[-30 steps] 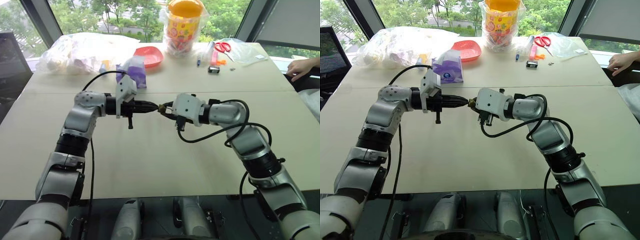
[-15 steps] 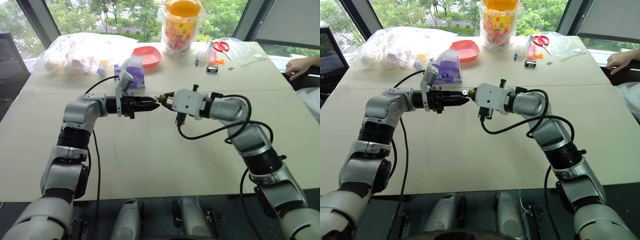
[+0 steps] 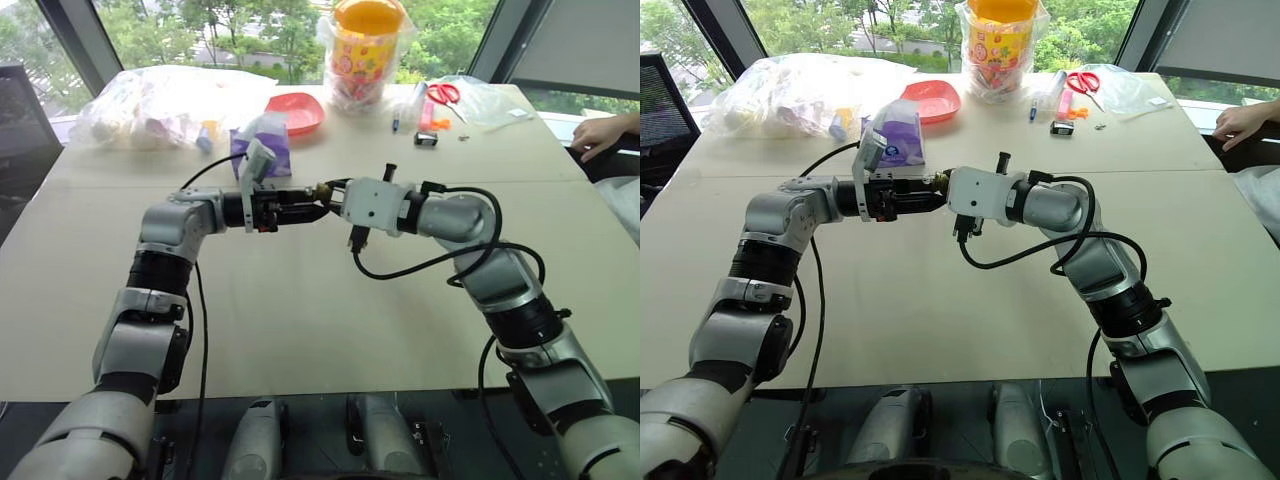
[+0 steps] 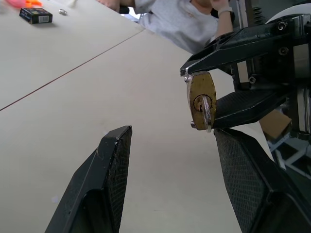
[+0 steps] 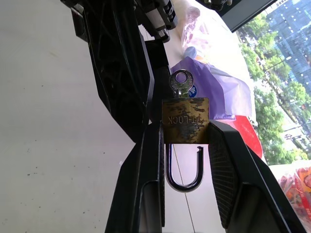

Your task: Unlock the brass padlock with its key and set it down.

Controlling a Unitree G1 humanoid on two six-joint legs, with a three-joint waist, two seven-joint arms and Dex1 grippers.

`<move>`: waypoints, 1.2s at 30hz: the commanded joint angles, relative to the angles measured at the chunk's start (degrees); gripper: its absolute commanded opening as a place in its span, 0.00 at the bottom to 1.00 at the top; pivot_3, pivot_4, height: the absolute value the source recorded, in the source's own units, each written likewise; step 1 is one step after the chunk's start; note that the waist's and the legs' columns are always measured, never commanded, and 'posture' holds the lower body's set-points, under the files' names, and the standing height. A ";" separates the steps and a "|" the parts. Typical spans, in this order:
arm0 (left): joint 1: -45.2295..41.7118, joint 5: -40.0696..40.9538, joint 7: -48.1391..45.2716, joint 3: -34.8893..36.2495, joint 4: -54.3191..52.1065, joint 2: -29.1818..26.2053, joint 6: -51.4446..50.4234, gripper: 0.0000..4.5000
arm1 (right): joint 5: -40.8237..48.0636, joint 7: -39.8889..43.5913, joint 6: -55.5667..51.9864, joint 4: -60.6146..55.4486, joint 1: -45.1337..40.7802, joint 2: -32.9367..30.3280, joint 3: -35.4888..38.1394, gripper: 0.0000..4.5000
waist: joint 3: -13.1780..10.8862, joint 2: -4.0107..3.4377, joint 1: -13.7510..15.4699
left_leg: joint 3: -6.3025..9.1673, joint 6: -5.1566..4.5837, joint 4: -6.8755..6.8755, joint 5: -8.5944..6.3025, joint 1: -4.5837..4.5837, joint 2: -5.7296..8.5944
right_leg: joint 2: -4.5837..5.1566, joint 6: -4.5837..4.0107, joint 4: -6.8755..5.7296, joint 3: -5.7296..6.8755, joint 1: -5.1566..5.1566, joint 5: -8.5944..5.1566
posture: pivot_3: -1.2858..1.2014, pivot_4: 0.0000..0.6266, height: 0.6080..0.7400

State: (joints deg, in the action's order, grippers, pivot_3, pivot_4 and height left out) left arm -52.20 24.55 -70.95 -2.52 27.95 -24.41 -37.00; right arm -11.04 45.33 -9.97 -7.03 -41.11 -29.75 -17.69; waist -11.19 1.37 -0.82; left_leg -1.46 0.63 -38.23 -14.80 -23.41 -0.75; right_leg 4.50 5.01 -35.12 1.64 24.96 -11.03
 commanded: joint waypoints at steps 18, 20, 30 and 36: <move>-2.90 1.00 0.16 1.80 0.21 0.85 1.41 0.50 | -1.30 0.08 1.11 -2.03 -0.30 0.56 -0.01 0.15 | 0.00 0.00 0.08 | 0.01 0.00 -0.01 0.00 0.00 0.02 | 0.02 0.00 0.00 0.00 -0.01 0.00 | 0.52 0.24 1.00; -3.23 0.98 0.42 1.94 0.95 1.23 1.59 0.37 | -1.29 0.11 1.00 -2.24 -0.26 0.64 -0.04 0.15 | 0.00 0.00 0.09 | 0.00 0.00 -0.01 0.00 0.00 0.02 | 0.02 0.00 0.00 0.00 -0.01 0.00 | 0.52 0.24 1.00; -3.23 -0.14 0.45 1.04 1.45 2.46 2.69 0.02 | -1.09 0.44 -0.34 -3.51 0.52 0.96 0.26 0.15 | 0.00 0.00 0.11 | 0.01 0.00 -0.01 0.00 -0.01 0.02 | 0.02 0.00 0.00 0.00 -0.01 0.00 | 0.52 0.24 1.00; -1.97 0.65 0.98 2.62 0.50 1.66 1.58 0.00 | -0.65 0.01 -4.37 -5.63 3.09 -0.57 2.99 0.82 | 0.00 0.00 0.13 | 0.02 0.00 -0.01 0.00 -0.01 0.02 | 0.02 0.00 0.00 0.00 -0.01 0.00 | 0.52 0.24 1.00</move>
State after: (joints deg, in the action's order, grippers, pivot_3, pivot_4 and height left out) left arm -54.07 24.28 -69.96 -1.28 30.32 -22.00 -35.52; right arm -12.17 46.34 -12.89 -9.68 -38.37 -29.76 -17.47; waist -11.19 1.37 -0.69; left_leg -1.45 0.63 -38.24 -14.80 -23.42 -0.73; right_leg 4.53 5.01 -35.11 1.64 24.95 -11.03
